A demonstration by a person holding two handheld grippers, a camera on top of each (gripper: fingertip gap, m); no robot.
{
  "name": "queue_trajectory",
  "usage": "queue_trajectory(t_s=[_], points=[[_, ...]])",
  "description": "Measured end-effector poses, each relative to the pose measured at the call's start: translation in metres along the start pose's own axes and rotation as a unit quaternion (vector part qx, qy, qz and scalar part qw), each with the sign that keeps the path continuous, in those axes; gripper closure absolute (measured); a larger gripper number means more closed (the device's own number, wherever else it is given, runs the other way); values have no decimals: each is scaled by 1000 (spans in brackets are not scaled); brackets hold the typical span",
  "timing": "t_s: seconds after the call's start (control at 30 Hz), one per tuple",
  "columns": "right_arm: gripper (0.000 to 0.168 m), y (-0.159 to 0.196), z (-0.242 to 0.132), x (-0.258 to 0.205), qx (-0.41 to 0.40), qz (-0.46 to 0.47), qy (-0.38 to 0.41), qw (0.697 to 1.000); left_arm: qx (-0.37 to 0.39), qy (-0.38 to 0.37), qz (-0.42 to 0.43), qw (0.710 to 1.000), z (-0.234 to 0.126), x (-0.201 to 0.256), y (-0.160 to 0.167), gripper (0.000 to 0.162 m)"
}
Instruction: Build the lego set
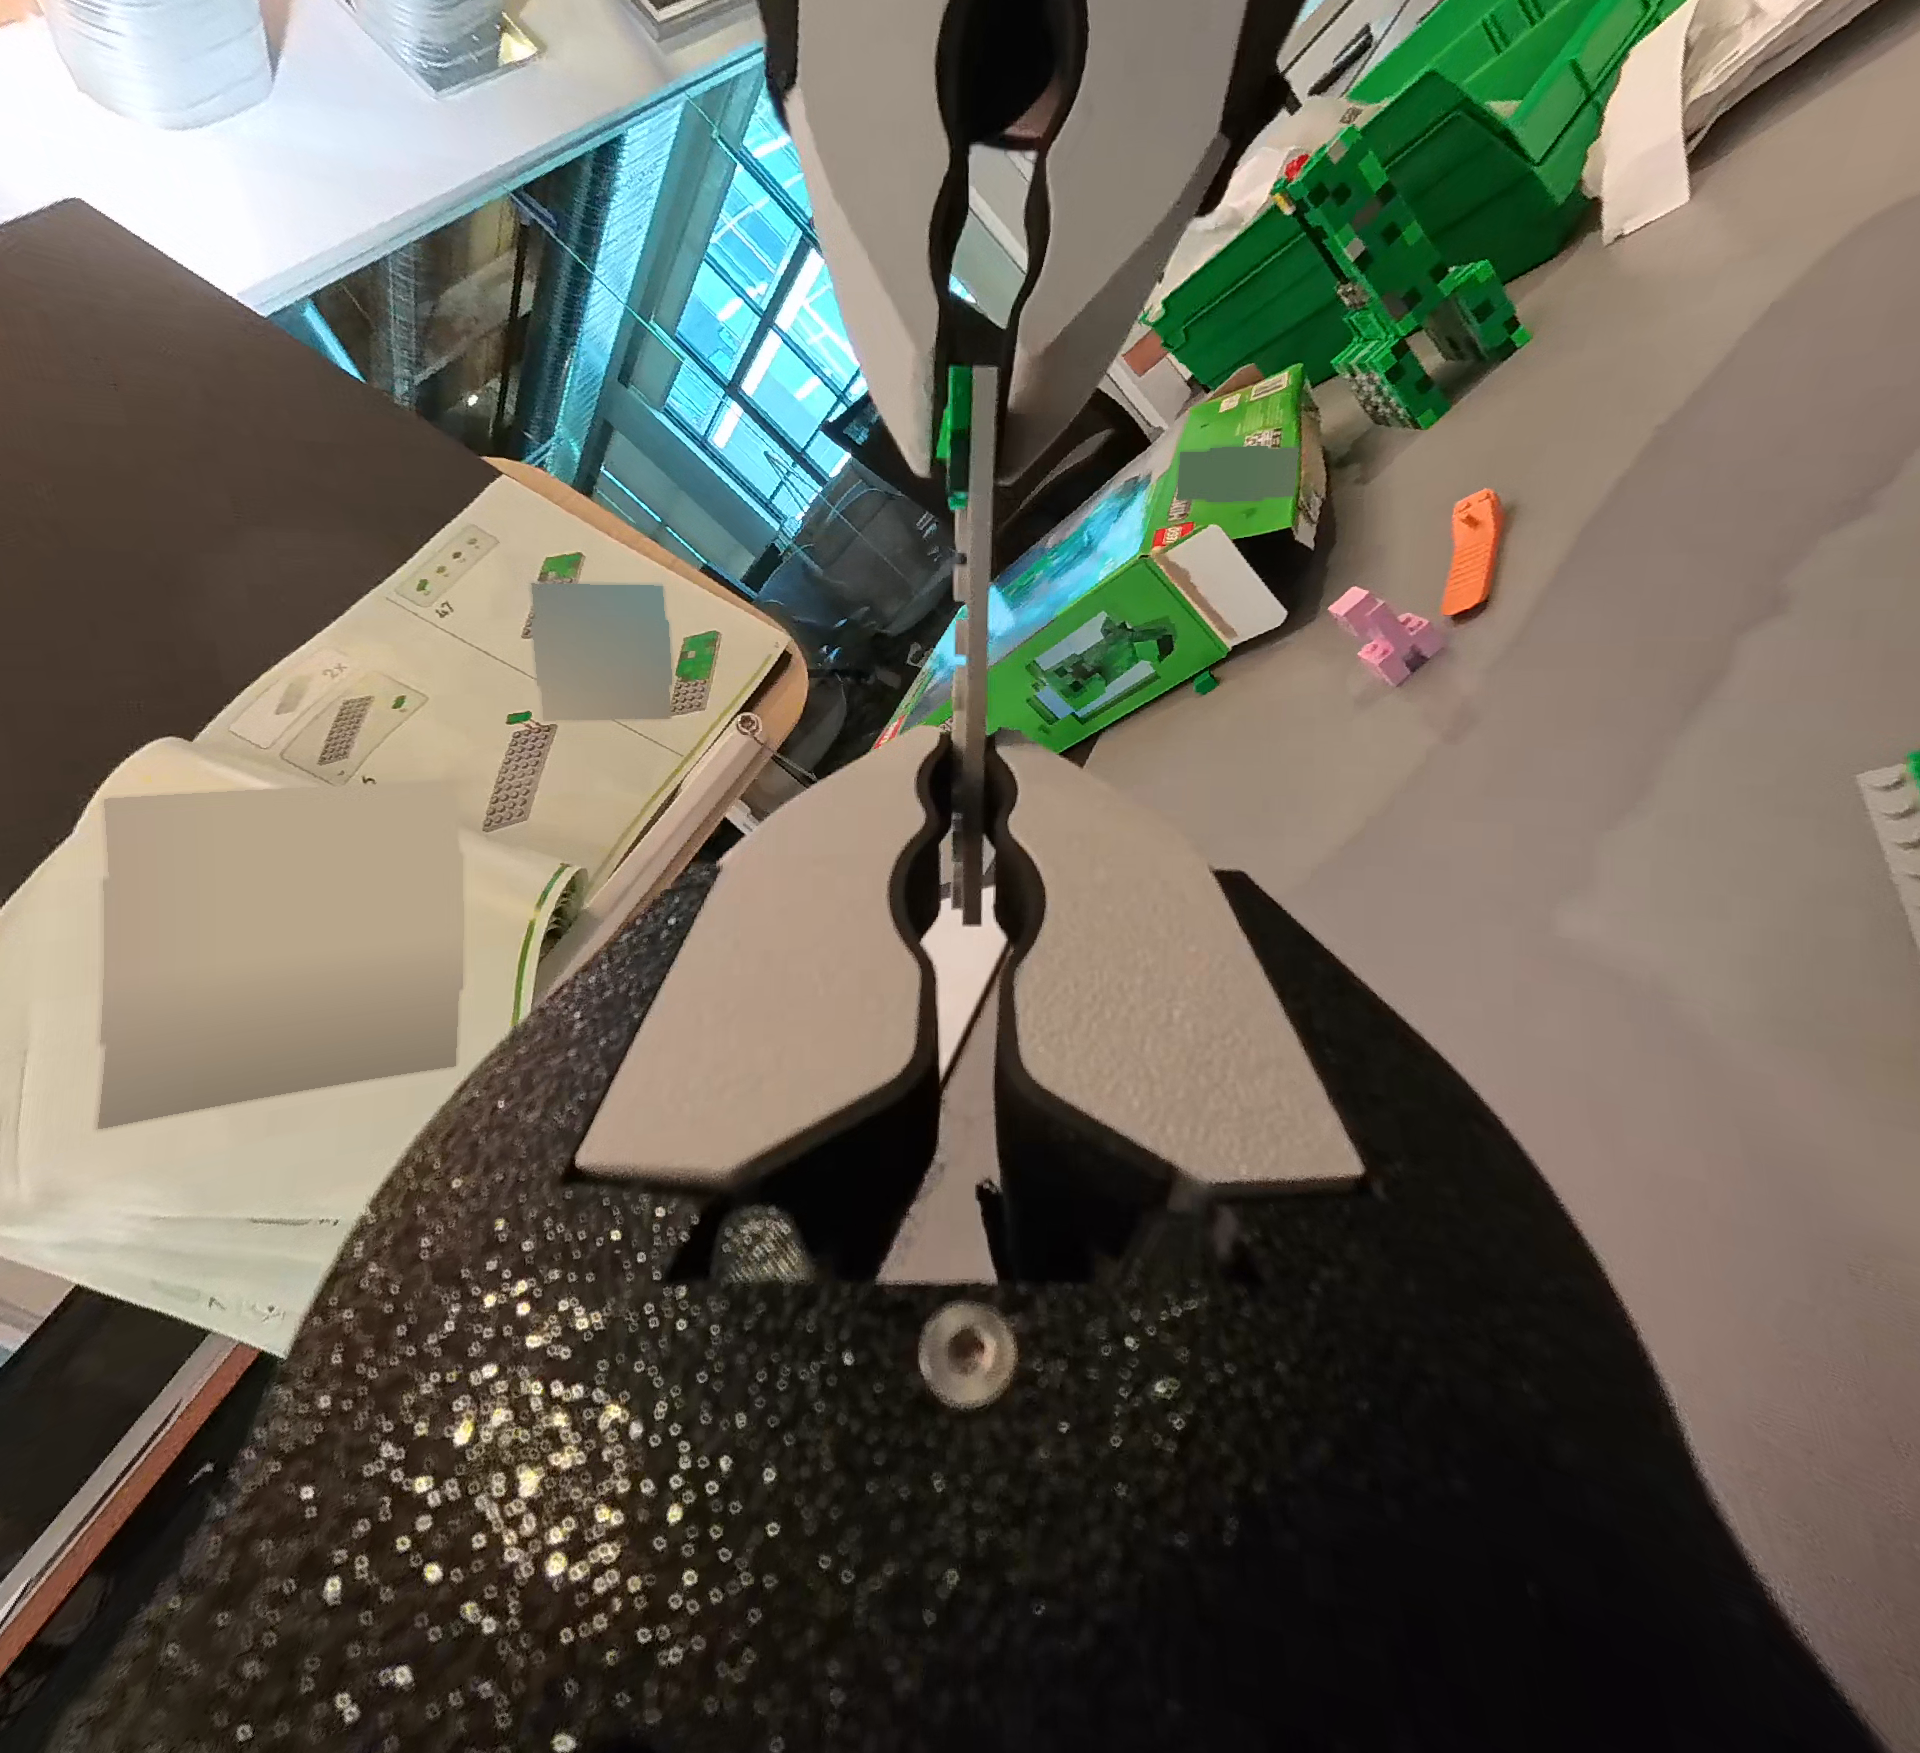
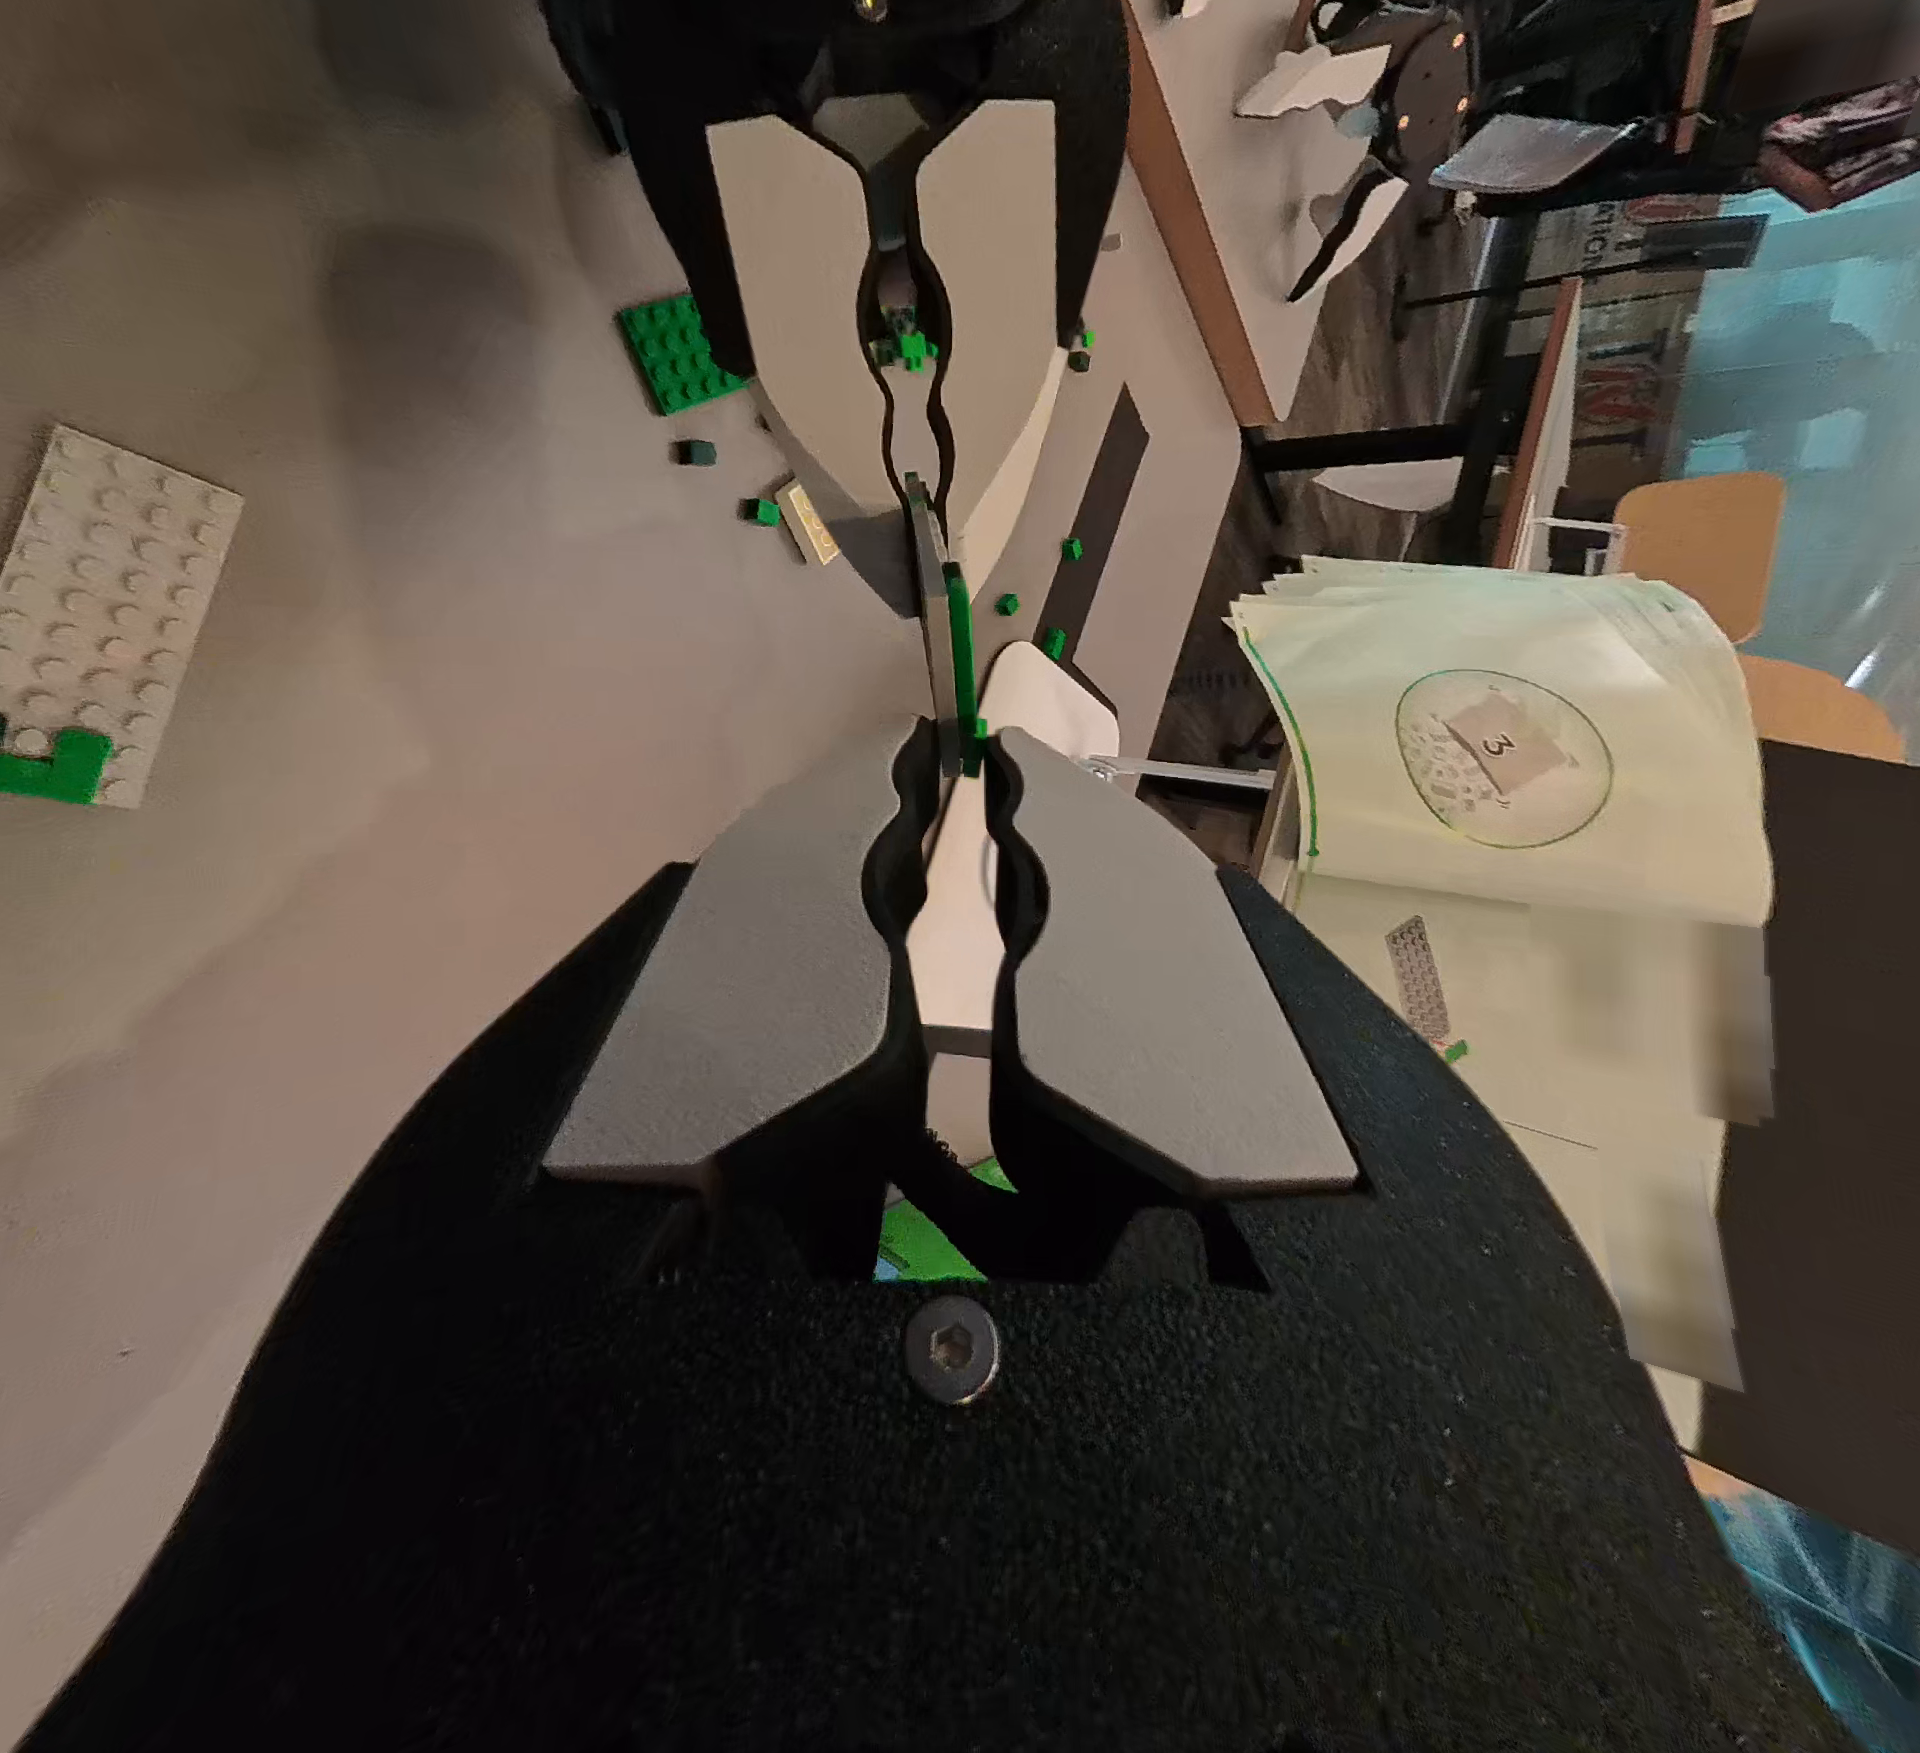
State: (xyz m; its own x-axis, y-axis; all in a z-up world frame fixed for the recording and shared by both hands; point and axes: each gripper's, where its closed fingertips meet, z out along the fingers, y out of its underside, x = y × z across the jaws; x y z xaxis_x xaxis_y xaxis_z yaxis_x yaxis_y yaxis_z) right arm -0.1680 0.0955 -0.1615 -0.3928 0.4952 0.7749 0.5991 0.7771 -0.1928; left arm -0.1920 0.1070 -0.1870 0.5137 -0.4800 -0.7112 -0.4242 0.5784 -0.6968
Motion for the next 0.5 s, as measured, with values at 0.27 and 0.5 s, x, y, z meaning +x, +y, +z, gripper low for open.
queue_trajectory(t_s=[0.27,0.5], points=[[161,-2,-2,-4,11,-17,-11,1000,2,5,21,1000,0,2,-2,158],[162,-3,-4,-6,25,-48,-13,998,-1,8,44,999,-1,2,-5,158]])
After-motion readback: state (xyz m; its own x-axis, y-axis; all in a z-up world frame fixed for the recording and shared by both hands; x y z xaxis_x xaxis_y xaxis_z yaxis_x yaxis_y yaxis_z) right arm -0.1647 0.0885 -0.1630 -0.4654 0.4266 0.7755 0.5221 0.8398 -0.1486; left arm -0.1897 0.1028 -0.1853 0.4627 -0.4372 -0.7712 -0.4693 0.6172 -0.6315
